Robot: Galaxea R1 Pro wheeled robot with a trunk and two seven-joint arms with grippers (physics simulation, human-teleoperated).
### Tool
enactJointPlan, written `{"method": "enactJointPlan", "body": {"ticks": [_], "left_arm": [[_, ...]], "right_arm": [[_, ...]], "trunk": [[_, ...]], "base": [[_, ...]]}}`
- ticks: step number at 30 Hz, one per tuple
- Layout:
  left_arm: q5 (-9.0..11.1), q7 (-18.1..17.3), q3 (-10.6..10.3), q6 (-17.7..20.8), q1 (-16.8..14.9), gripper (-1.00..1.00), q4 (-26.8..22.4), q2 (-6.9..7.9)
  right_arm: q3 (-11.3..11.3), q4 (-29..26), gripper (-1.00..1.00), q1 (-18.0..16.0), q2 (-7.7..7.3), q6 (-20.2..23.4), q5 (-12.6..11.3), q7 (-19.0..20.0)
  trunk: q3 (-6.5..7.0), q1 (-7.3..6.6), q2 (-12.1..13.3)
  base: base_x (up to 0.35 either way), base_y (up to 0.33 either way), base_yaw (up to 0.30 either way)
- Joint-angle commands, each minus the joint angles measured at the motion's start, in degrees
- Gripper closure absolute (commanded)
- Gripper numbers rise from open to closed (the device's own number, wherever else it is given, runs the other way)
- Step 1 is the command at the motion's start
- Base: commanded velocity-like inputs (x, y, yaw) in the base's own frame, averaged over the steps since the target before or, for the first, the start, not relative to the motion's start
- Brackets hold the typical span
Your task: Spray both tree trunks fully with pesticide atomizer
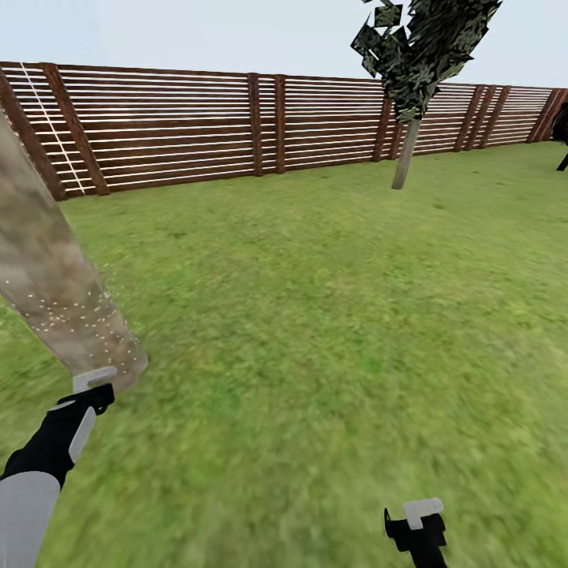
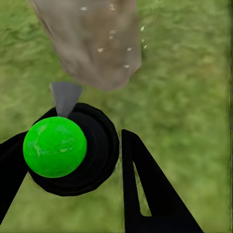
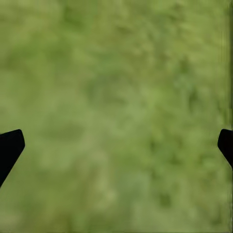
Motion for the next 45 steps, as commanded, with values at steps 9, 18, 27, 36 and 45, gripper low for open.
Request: {"method": "enactJointPlan", "body": {"ticks": [9,18,27,36,45], "left_arm": [[0.4,0.2,0.0,0.4,0.0,1.00,-0.1,0.00],[0.4,0.1,0.0,-0.1,0.0,1.00,-0.1,-0.05],[-2.0,-14.2,-7.5,-0.6,4.7,1.00,-2.4,-0.28],[-21.1,-48.5,-15.0,-17.3,12.7,1.00,-2.6,0.05],[-38.5,-62.3,-15.8,-17.1,12.7,1.00,-3.5,-1.35]], "right_arm": [[-0.5,0.1,-1.00,0.0,0.02,-0.2,0.6,-0.1],[-0.5,0.1,-1.00,0.0,0.01,-0.2,0.6,-0.1],[-0.5,0.1,-1.00,0.0,-0.01,-0.2,0.6,-0.1],[5.6,-1.3,-1.00,0.0,0.17,0.0,5.0,1.1],[13.8,-18.0,-1.00,-1.2,0.50,4.0,11.9,42.9]], "trunk": [[-0.05,0.01,0.0],[-0.05,0.01,0.0],[-0.05,0.01,0.0],[-0.05,0.01,0.0],[-0.04,0.01,0.0]], "base": [[0.164,-0.229,0.000],[-0.146,-0.064,0.142],[-0.340,0.000,0.274],[-0.326,0.000,0.056],[-0.023,0.000,0.000]]}}
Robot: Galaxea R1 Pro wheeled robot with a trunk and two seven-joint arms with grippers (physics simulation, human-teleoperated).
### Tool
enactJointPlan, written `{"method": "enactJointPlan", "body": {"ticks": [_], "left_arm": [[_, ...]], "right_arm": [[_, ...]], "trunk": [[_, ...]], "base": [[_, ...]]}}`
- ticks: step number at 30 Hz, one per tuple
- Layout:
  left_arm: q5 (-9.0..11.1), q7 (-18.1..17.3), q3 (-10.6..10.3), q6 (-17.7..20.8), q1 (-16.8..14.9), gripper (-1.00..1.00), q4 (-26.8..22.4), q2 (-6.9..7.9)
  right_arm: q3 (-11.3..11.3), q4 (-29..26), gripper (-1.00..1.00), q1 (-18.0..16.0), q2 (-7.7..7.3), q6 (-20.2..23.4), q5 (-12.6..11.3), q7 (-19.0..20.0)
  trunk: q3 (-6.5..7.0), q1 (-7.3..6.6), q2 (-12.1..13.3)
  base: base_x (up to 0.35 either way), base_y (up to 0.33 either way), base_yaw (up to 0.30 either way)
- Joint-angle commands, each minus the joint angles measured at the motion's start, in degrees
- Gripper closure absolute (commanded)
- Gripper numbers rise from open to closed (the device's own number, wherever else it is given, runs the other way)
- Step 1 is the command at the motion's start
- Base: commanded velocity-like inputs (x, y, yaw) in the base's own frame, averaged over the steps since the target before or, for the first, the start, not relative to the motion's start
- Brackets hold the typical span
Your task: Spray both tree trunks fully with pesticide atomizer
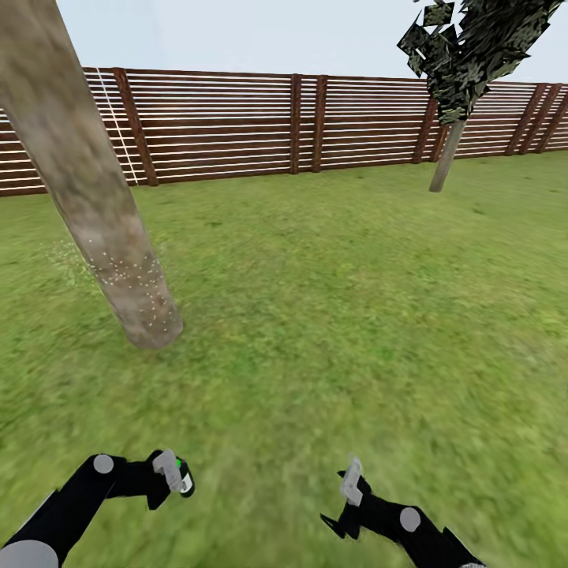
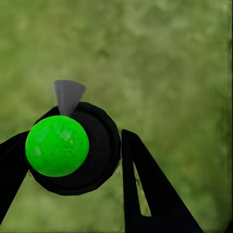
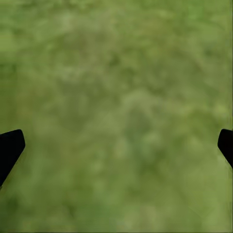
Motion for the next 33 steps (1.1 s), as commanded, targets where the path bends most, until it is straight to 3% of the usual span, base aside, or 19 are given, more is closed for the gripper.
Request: {"method": "enactJointPlan", "body": {"ticks": [1,5,7,11,15,16,17,20,21,23,28,30,33], "left_arm": [[-0.2,-0.6,-0.2,-0.2,0.1,1.00,0.1,-0.35],[1.0,0.3,0.5,-1.5,0.5,1.00,0.7,-1.66],[0.5,0.4,1.0,-2.2,0.6,1.00,0.8,-2.31],[0.2,-0.1,-0.4,-3.3,-0.3,1.00,1.2,-3.63],[-0.6,-1.4,-1.6,-2.0,-1.4,1.00,1.2,-4.94],[-2.2,-6.9,-12.3,2.3,-3.1,1.00,1.2,-9.64],[-3.5,-8.7,-13.9,4.1,-3.9,1.00,1.1,-9.97],[-4.5,-10.5,-14.9,6.6,-4.5,1.00,0.7,-10.19],[-4.6,-10.6,-14.9,6.8,-4.6,1.00,0.6,-10.26],[-4.7,-10.7,-15.0,7.0,-4.7,1.00,0.5,-10.34],[-6.2,-10.8,-15.1,7.1,-5.6,1.00,0.5,-10.98],[-8.3,-10.8,-15.0,7.1,-5.7,1.00,0.5,-12.28],[-9.0,-10.7,-15.0,7.1,-5.7,1.00,0.5,-13.56]], "right_arm": [[0.3,-0.4,-1.00,-0.4,0.32,-0.5,0.6,0.3],[-1.0,-1.7,-1.00,-1.1,1.62,-1.2,0.6,-1.1],[-1.0,-2.3,-1.00,-1.2,2.27,-1.1,0.6,-1.7],[-0.3,-3.6,-1.00,-1.3,3.08,-0.9,1.1,-1.1],[1.0,-4.9,-1.00,-1.3,3.44,-0.6,1.7,0.2],[1.8,-11.3,-1.00,-1.3,3.47,-0.6,1.9,11.1],[1.8,-12.1,-1.00,-1.3,3.50,-0.6,2.0,12.2],[1.8,-15.1,-1.00,-1.4,4.22,0.5,2.1,17.3],[1.8,-15.7,1.00,-1.4,4.50,2.2,2.0,17.9],[1.8,-16.3,1.00,-1.4,4.80,4.9,2.0,19.4],[2.5,-18.2,1.00,-1.4,5.21,5.7,1.9,20.5],[5.0,-18.3,1.00,-1.4,5.94,5.7,1.9,20.5],[5.7,-18.4,1.00,-1.4,6.24,5.8,1.9,20.5]], "trunk": [[-0.04,-0.01,0.0],[-0.04,-0.01,0.0],[-0.04,-0.01,0.0],[-0.04,-0.01,0.0],[-0.04,-0.01,0.0],[-0.04,-0.01,0.0],[-0.04,-0.01,0.0],[-0.04,-0.01,0.0],[-0.04,-0.01,0.0],[-0.04,-0.01,0.0],[-0.04,-0.01,0.0],[-0.04,-0.01,0.0],[-0.04,-0.01,0.0]], "base": [[0.000,0.000,0.000],[0.000,0.000,0.000],[0.000,0.000,0.000],[0.000,0.000,0.000],[0.000,0.000,0.000],[0.000,0.000,0.000],[0.000,0.000,0.000],[0.000,0.000,0.000],[0.000,0.000,0.000],[0.000,0.000,0.000],[0.000,0.000,0.000],[0.000,0.000,0.000],[0.000,0.000,0.000]]}}
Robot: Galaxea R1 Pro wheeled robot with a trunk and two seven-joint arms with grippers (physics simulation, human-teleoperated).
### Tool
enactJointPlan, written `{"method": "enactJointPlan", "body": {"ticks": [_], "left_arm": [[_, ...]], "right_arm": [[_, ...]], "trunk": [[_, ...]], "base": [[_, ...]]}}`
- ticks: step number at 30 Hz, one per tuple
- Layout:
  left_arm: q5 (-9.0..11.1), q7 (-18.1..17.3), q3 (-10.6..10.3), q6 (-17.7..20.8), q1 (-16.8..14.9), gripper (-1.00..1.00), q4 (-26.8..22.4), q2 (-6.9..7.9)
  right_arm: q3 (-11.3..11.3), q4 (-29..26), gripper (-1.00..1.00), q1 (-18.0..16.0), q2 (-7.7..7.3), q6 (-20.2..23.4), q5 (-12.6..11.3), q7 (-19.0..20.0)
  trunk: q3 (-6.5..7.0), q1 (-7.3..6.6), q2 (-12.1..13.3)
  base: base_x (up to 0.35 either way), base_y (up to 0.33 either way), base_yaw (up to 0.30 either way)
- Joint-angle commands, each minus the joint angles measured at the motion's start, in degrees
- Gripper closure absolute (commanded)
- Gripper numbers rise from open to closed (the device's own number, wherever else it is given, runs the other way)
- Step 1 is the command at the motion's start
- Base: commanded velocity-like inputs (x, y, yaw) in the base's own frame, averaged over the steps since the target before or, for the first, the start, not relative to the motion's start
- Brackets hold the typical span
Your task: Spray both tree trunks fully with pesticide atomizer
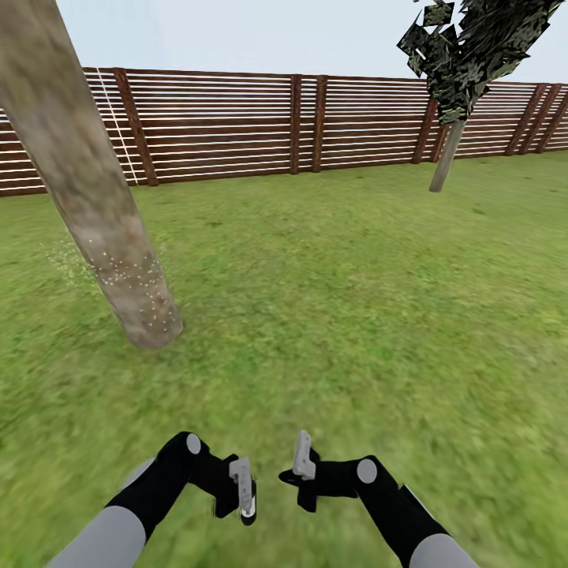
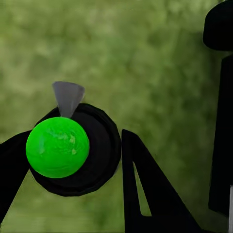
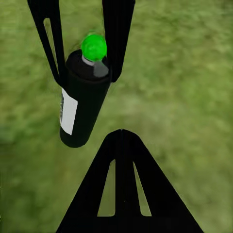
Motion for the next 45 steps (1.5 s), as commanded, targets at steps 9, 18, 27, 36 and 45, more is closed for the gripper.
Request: {"method": "enactJointPlan", "body": {"ticks": [9,18,27,36,45], "left_arm": [[-1.7,-0.1,-0.3,0.5,0.0,1.00,-0.1,-3.00],[-2.2,0.2,-0.2,0.7,-0.1,1.00,-0.1,-3.40],[-1.8,0.6,0.1,0.5,-0.8,1.00,-0.2,-4.60],[-1.7,0.7,0.3,0.4,-1.3,1.00,-0.2,-5.33],[-1.8,0.7,0.4,0.5,-1.3,1.00,-0.1,-5.66]], "right_arm": [[0.1,-0.7,1.00,0.0,0.15,-0.3,0.5,0.0],[0.2,-2.9,1.00,0.0,0.15,-0.3,0.4,0.0],[0.2,-2.9,1.00,0.0,0.15,-0.3,0.4,0.1],[0.2,-2.9,1.00,0.0,0.15,-0.3,0.4,0.1],[0.2,-2.9,1.00,0.0,0.15,-0.3,0.4,0.1]], "trunk": [[-0.05,-0.01,0.0],[-0.05,-0.01,0.0],[-0.05,-0.01,0.0],[-0.05,-0.01,0.0],[-0.05,-0.01,0.0]], "base": [[0.000,0.000,0.000],[0.000,0.000,0.000],[0.000,0.000,0.000],[0.000,0.000,0.000],[0.000,0.000,0.000]]}}
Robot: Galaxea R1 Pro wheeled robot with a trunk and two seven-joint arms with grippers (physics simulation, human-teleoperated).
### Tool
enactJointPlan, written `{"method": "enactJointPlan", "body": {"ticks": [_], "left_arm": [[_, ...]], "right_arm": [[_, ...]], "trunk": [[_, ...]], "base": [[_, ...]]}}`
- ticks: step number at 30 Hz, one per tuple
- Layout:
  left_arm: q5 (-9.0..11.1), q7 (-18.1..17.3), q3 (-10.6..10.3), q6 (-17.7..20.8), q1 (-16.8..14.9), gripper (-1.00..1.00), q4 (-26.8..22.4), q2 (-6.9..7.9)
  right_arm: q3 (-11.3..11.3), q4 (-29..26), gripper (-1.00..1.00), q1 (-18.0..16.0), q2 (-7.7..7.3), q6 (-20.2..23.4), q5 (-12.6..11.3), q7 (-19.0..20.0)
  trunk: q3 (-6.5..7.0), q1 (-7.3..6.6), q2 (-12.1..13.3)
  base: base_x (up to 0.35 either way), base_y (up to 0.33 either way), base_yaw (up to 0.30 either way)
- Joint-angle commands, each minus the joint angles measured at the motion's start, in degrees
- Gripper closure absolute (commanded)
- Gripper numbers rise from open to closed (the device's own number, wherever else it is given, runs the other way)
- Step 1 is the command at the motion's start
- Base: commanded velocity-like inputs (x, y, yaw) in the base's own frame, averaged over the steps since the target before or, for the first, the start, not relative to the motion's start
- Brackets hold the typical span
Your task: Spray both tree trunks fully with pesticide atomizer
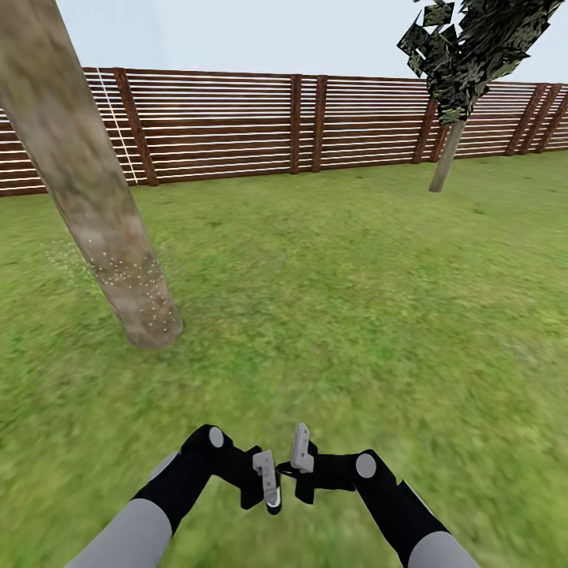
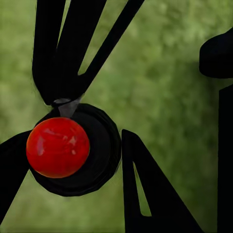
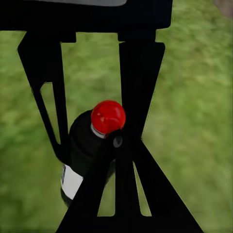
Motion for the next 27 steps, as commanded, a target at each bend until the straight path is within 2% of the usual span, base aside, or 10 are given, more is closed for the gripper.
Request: {"method": "enactJointPlan", "body": {"ticks": [1,5,12,13,17,18,20,22,25,27], "left_arm": [[-0.1,-0.3,0.1,0.6,0.0,1.00,0.0,0.12],[-0.1,0.3,0.5,0.5,0.1,1.00,0.4,1.51],[0.0,0.6,2.3,-0.4,0.9,1.00,0.7,9.88],[-0.3,0.6,2.3,-0.5,1.1,1.00,0.7,10.84],[0.9,2.5,4.4,-0.3,2.0,1.00,1.2,15.61],[7.2,14.4,14.5,-0.3,2.6,1.00,6.4,15.29],[13.1,32.2,17.9,-0.7,3.2,1.00,14.4,15.09],[20.8,47.2,18.5,-9.3,4.5,1.00,23.3,15.06],[32.7,66.8,18.7,-24.3,9.0,1.00,33.9,15.44],[36.7,71.6,18.8,-27.3,10.7,1.00,34.6,15.57]], "right_arm": [[-0.1,-0.1,1.00,0.0,0.02,-0.3,0.5,0.0],[-0.1,-0.1,1.00,0.0,0.02,-0.3,0.5,0.1],[0.0,0.1,1.00,0.0,-0.07,-0.3,0.7,0.0],[0.0,0.2,-1.00,0.0,-0.09,-0.3,0.7,-0.1],[-0.4,2.9,-1.00,0.0,-0.67,-0.5,0.9,-2.3],[-0.4,13.1,-1.00,0.0,-3.21,-0.7,0.7,-18.4],[-0.6,26.7,-1.00,0.1,-4.23,-1.0,0.3,-38.8],[-2.7,35.4,-1.00,0.2,-4.15,-3.2,0.1,-54.9],[-16.4,40.3,-1.00,0.8,-4.15,-9.9,0.0,-66.8],[-25.2,40.4,-1.00,1.1,-4.16,-11.7,0.1,-67.7]], "trunk": [[-0.05,-0.01,0.0],[-0.05,-0.01,0.0],[-0.05,-0.01,0.0],[-0.05,-0.01,0.0],[-0.05,-0.01,0.0],[-0.05,-0.01,0.0],[-0.05,-0.01,0.0],[-0.05,-0.01,0.0],[-0.05,-0.01,0.0],[-0.05,-0.01,0.0]], "base": [[0.000,0.000,0.000],[0.000,0.000,0.000],[0.000,0.000,0.000],[0.000,0.000,0.000],[0.000,0.000,0.000],[0.000,0.000,0.000],[0.000,0.000,0.000],[0.000,0.000,0.000],[0.000,0.000,0.000],[0.000,0.000,0.000]]}}
